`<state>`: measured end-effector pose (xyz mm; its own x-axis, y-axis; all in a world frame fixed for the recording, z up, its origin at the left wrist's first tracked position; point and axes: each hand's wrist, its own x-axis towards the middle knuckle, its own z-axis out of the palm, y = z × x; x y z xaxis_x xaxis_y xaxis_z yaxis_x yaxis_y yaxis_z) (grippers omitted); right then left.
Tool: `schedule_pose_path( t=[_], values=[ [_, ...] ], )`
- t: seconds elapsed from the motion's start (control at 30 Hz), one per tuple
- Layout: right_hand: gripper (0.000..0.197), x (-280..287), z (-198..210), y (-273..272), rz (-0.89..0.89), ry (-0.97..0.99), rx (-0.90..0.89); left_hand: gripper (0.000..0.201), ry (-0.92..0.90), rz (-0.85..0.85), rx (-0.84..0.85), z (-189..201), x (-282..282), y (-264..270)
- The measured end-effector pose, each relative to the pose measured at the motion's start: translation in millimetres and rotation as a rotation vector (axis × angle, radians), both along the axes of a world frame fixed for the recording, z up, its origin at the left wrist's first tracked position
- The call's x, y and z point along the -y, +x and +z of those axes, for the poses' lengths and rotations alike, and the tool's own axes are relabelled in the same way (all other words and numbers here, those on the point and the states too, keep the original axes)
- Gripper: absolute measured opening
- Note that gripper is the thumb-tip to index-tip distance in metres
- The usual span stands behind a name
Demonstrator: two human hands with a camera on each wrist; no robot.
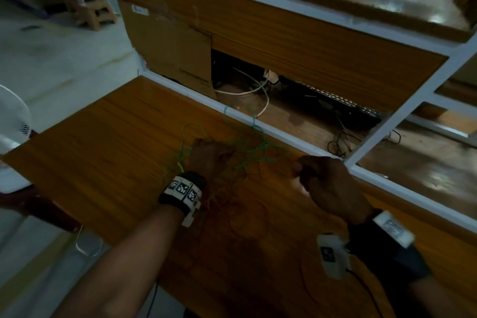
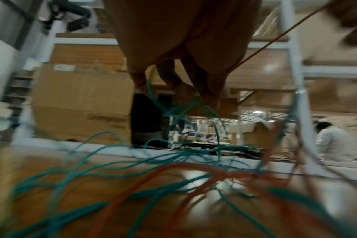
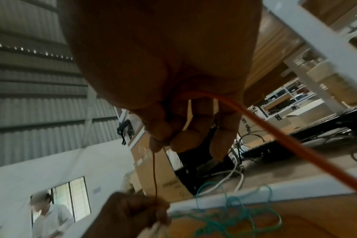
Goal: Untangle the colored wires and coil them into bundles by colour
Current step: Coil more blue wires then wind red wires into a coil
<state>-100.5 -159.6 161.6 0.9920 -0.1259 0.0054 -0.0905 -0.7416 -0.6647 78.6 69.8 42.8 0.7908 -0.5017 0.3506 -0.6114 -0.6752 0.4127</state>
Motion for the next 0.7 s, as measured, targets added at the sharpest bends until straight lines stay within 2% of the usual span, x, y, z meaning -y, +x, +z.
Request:
schedule_pose_path(
  t=[0.1,0.17,0.23,0.33,0.4,0.47,0.53,0.57,0.6,0.63,0.7],
  values=[
    [0.028,24,23,-22,-0.087,0.005,0.122,0.036,-0.045,0.034,-0.125,4,-12,8],
    [0.028,42,31,-33,-0.154,-0.010,0.159,0.045,-0.042,0.012,-0.108,3,-15,12],
    [0.027,54,34,-44,-0.156,-0.036,0.131,0.042,0.029,-0.024,-0.047,11,-6,7],
    [0.025,57,36,-61,-0.093,-0.023,0.133,0.037,0.014,-0.076,0.041,45,17,-18],
    [0.022,63,33,-77,-0.053,-0.013,0.167,0.030,-0.155,-0.138,0.007,72,34,-42],
    [0.019,73,24,-97,-0.071,-0.068,0.179,0.022,-0.435,-0.278,-0.267,97,48,-72],
    [0.020,81,11,-122,-0.132,-0.152,0.170,0.014,-0.535,-0.481,-0.670,118,64,-109],
    [0.020,82,5,-133,-0.156,-0.174,0.163,0.011,-0.486,-0.569,-0.816,123,72,-127],
    [0.019,81,0,-143,-0.175,-0.185,0.146,0.010,-0.387,-0.634,-0.886,123,80,-145],
    [0.019,78,-7,-151,-0.198,-0.186,0.131,0.011,-0.315,-0.682,-0.925,118,87,-159],
    [0.019,70,-18,-163,-0.246,-0.188,0.120,0.010,-0.293,-0.690,-0.979,97,97,-179]
  ],
)
